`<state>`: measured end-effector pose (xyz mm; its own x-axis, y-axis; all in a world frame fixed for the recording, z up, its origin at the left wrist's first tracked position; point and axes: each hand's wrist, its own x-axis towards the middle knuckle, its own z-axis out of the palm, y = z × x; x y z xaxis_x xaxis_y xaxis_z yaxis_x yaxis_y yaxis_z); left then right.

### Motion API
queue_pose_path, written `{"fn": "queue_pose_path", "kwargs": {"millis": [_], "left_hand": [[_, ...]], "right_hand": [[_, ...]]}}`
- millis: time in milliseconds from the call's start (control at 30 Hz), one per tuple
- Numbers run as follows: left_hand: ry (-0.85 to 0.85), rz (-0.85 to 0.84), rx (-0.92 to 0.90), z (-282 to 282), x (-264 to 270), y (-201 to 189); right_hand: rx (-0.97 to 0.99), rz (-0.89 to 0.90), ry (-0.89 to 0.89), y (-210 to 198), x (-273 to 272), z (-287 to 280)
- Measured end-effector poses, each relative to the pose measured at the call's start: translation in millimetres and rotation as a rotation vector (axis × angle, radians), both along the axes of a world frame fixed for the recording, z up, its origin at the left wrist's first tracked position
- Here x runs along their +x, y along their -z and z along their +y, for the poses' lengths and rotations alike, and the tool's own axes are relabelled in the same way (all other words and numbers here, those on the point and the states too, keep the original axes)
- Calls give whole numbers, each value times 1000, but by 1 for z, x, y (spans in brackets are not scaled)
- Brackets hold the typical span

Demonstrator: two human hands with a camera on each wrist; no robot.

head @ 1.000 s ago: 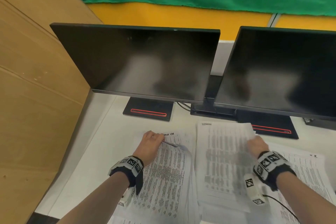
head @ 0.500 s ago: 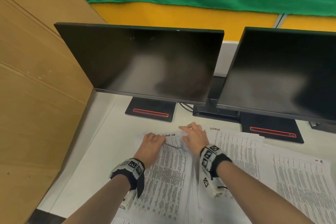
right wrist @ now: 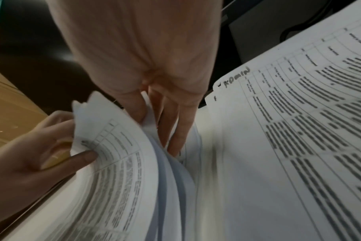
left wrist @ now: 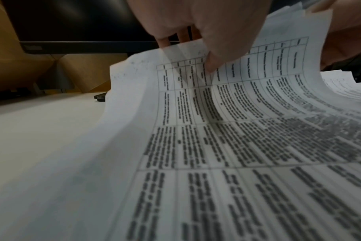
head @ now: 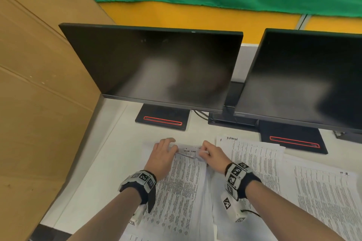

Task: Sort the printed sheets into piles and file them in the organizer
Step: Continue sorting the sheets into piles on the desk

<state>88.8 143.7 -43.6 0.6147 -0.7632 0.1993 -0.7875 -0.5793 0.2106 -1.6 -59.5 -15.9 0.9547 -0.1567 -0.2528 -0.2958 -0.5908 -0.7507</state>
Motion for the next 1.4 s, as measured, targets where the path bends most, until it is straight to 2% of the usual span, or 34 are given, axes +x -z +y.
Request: {"fn": "queue_pose_path", "kwargs": {"millis": [133,233,333,400,467,567,733,900,1167,1400], "left_hand": [[69,9,-34,0,0,0],[93,36,-34,3,-4,0],[114,64,-39,5,-4,-1],[94,75,-36,5,-5,-2],[52,90,-46,5,-6,0],[3,118,-35,5,-7,0],[103,98,6,6,-4,2],[85,97,1,5,-4,3],[66,123,5,5,-4,1],[72,71,26,2,-3,0]], "right_hand": [[132,80,-62,3,-10,0],[173,110,21,5,-8,-6],[-66,106,102,10,-3,-11],[-234,100,61,16,-2,-12],[-305,104,30,21,-2,-11],[-322,101,58,24,-1,-9],[-332,102,76,24,0,-5],[-348,90,75,24,-1,-1],[-200,73,164,20,-2,-3],[73,108,48,-3,-9,-11]]}}
